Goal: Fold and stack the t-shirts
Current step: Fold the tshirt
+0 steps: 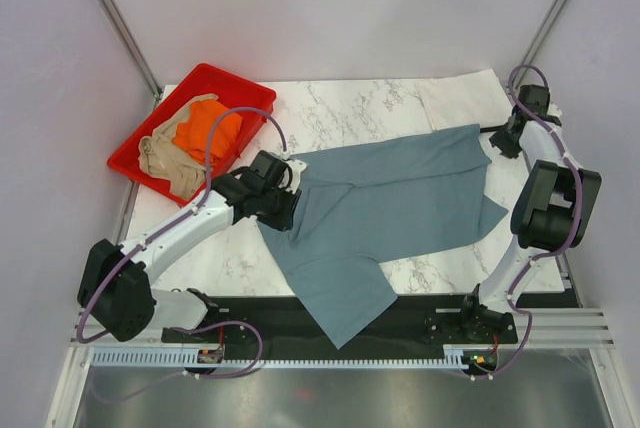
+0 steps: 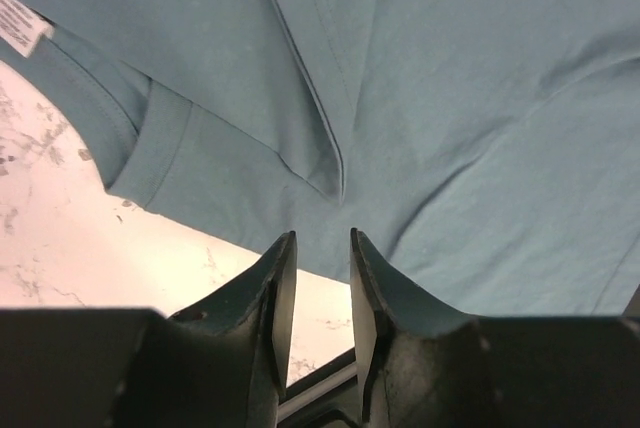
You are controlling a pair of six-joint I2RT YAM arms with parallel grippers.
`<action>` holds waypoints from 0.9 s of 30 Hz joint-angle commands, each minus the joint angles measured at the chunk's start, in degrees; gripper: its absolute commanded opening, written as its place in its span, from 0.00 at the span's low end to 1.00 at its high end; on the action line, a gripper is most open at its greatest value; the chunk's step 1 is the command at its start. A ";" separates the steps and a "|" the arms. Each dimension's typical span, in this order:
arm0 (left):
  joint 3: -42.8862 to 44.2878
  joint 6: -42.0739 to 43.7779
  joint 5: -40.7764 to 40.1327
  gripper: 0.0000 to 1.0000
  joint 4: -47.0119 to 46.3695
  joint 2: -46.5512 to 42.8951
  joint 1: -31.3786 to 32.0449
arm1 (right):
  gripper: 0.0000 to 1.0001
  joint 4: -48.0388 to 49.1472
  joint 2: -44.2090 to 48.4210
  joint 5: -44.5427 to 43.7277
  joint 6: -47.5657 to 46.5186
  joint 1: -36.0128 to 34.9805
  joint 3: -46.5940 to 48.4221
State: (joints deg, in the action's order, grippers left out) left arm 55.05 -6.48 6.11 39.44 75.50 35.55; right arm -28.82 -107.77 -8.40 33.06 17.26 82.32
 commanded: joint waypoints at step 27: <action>-11.71 -29.11 -12.97 0.40 -16.41 -5.36 -8.04 | 0.37 -14.25 5.98 -3.46 8.25 10.25 -13.76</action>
State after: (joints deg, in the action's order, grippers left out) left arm 44.60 -30.74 -5.98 26.11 73.69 27.70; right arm -42.70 -104.77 -11.64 40.34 28.01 70.19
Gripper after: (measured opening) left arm 0.400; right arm 0.368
